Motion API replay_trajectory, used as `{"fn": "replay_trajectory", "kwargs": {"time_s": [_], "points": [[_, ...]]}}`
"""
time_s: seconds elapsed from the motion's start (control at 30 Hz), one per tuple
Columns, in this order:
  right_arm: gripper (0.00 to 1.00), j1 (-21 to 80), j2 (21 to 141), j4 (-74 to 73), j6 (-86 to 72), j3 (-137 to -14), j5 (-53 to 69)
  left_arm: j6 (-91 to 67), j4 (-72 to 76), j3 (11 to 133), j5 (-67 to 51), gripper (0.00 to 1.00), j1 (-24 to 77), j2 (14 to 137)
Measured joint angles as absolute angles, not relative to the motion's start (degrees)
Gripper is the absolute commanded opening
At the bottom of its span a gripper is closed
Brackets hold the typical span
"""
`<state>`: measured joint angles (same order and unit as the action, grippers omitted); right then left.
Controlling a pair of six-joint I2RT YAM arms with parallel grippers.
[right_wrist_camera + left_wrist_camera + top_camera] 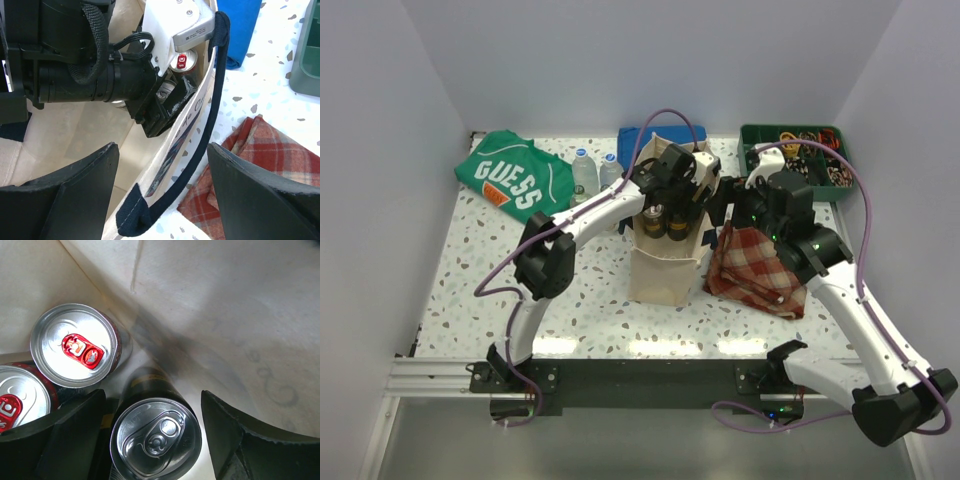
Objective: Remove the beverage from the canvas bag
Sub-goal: Take out the drink from the canvas bag.
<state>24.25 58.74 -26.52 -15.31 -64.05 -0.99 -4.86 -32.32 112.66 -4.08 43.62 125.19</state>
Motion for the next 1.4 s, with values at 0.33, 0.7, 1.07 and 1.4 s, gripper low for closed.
{"fn": "replay_trajectory", "kwargs": {"time_s": [0.33, 0.7, 1.07, 1.4], "points": [[0.75, 24.3, 58.8, -26.3, -15.3, -64.0, -1.0, -4.4, -32.5, 113.4, -4.2, 0.55, 43.6, 125.6], [0.75, 24.3, 58.9, -26.1, -15.4, -64.0, -1.0, -3.5, -33.6, 114.1, -4.0, 0.12, 43.6, 125.8], [0.75, 24.3, 58.9, -25.6, -15.7, -63.8, -0.8, -3.1, -36.3, 116.0, -2.1, 0.0, 43.6, 125.8], [0.75, 24.3, 58.9, -25.4, -16.6, -63.3, -0.6, -2.3, -36.4, 116.1, -1.8, 0.0, 43.6, 125.8]]}}
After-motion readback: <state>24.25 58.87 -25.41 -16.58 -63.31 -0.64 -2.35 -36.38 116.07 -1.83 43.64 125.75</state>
